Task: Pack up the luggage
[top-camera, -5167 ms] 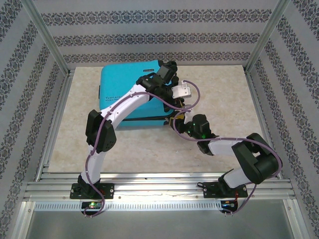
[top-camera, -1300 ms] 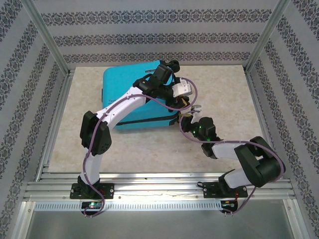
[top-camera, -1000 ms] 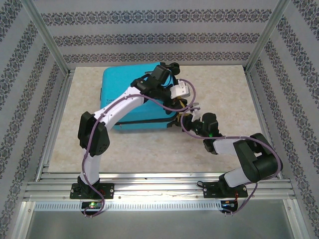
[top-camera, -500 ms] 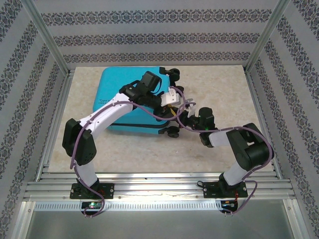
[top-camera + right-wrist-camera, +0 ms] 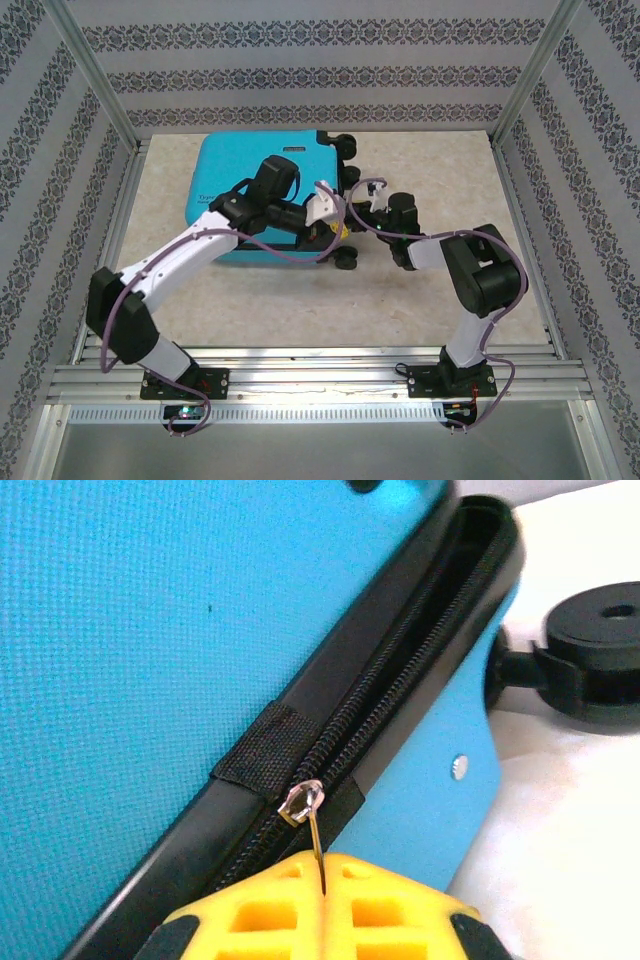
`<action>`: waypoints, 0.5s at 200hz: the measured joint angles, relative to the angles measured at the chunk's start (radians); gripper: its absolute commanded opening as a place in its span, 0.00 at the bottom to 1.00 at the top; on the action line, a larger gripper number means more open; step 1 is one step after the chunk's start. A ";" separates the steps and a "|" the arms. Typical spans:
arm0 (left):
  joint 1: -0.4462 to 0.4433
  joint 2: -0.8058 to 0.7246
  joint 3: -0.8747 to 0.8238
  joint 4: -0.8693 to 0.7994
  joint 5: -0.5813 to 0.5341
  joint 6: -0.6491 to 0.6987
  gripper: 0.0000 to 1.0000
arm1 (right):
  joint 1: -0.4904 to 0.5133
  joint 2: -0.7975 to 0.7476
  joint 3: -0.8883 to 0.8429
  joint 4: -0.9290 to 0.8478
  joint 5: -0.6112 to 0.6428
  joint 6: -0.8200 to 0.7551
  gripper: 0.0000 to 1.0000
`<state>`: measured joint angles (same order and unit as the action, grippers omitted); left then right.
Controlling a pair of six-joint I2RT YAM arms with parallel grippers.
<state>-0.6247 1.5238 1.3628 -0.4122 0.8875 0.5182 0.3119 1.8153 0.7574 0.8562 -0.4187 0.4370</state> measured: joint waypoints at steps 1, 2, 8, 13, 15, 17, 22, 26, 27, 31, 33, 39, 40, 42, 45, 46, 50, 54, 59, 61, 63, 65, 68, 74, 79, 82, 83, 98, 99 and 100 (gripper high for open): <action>-0.001 -0.002 -0.002 0.002 0.001 0.000 0.00 | -0.002 0.001 0.003 -0.002 0.003 0.000 0.00; -0.002 -0.006 -0.005 0.003 0.004 -0.002 0.00 | -0.003 0.001 0.005 -0.002 0.005 0.001 0.00; -0.005 -0.021 -0.019 0.017 0.013 -0.013 0.00 | -0.010 0.003 0.018 -0.013 0.015 0.003 0.00; -0.006 -0.033 -0.032 0.028 0.019 -0.023 0.00 | -0.017 0.003 0.026 -0.017 0.021 0.003 0.00; -0.007 -0.036 -0.037 0.032 0.021 -0.026 0.00 | -0.020 0.003 0.028 -0.018 0.024 0.003 0.00; -0.009 -0.038 -0.040 0.033 0.023 -0.028 0.00 | -0.023 0.003 0.031 -0.019 0.026 0.003 0.00; -0.010 -0.042 -0.049 0.038 0.025 -0.035 0.00 | -0.029 0.003 0.035 -0.019 0.030 0.003 0.00; -0.010 -0.044 -0.055 0.040 0.025 -0.040 0.00 | -0.034 0.003 0.037 -0.017 0.030 0.003 0.00; -0.010 -0.044 -0.056 0.041 0.025 -0.041 0.00 | -0.034 0.003 0.037 -0.016 0.030 0.003 0.00; -0.010 -0.044 -0.062 0.044 0.024 -0.046 0.00 | -0.038 0.003 0.038 -0.015 0.031 0.003 0.00; -0.010 -0.044 -0.064 0.044 0.024 -0.048 0.00 | -0.040 0.003 0.039 -0.014 0.031 0.003 0.00; -0.010 -0.044 -0.072 0.047 0.020 -0.055 0.00 | -0.042 0.003 0.039 -0.014 0.031 0.003 0.00; -0.010 -0.044 -0.074 0.047 0.018 -0.057 0.00 | -0.043 0.003 0.039 -0.013 0.031 0.003 0.00; -0.010 -0.044 -0.076 0.047 0.017 -0.057 0.00 | -0.044 0.003 0.039 -0.013 0.030 0.003 0.00; -0.010 -0.044 -0.079 0.047 0.013 -0.062 0.02 | -0.045 0.003 0.039 -0.013 0.029 0.003 0.00; -0.010 -0.044 -0.081 0.048 0.011 -0.064 0.02 | -0.046 0.003 0.039 -0.013 0.028 0.003 0.00; -0.010 -0.044 -0.085 0.050 0.005 -0.070 0.04 | -0.046 0.003 0.039 -0.012 0.028 0.003 0.00; -0.010 -0.044 -0.091 0.055 -0.005 -0.079 0.04 | -0.046 0.003 0.037 -0.007 0.024 0.002 0.00; -0.010 -0.044 -0.096 0.059 -0.014 -0.087 0.05 | -0.047 0.003 0.036 -0.005 0.023 0.003 0.00; -0.010 -0.044 -0.098 0.060 -0.018 -0.090 0.06 | -0.047 0.003 0.035 -0.003 0.021 0.003 0.00; -0.010 -0.044 -0.100 0.061 -0.022 -0.093 0.07 | -0.047 0.003 0.034 -0.001 0.021 0.003 0.00; -0.010 -0.044 -0.101 0.062 -0.026 -0.096 0.07 | -0.047 0.003 0.034 0.000 0.021 0.002 0.00; -0.010 -0.044 -0.103 0.062 -0.030 -0.100 0.07 | -0.047 0.003 0.034 0.001 0.019 0.003 0.00; -0.011 -0.049 -0.115 0.078 -0.059 -0.121 0.08 | -0.046 0.003 0.029 0.009 0.018 0.002 0.00; -0.011 -0.055 -0.126 0.089 -0.082 -0.137 0.09 | -0.046 0.002 0.020 0.017 0.016 0.002 0.00; -0.011 -0.060 -0.135 0.095 -0.098 -0.146 0.10 | -0.046 0.001 0.015 0.021 0.015 0.001 0.00; -0.011 -0.063 -0.139 0.099 -0.103 -0.151 0.10 | -0.046 0.000 0.013 0.023 0.014 0.001 0.00; -0.011 -0.100 -0.192 0.125 -0.194 -0.207 0.12 | -0.041 -0.011 -0.012 0.038 0.010 -0.007 0.00; -0.011 -0.102 -0.194 0.126 -0.200 -0.210 0.12 | -0.040 -0.012 -0.014 0.039 0.010 -0.008 0.00; -0.011 -0.106 -0.199 0.128 -0.211 -0.215 0.12 | -0.040 -0.014 -0.016 0.039 0.011 -0.009 0.00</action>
<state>-0.6357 1.4178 1.1637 -0.2840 0.6765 0.3035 0.2718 1.8015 0.7418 0.8951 -0.4080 0.4282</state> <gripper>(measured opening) 0.105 0.048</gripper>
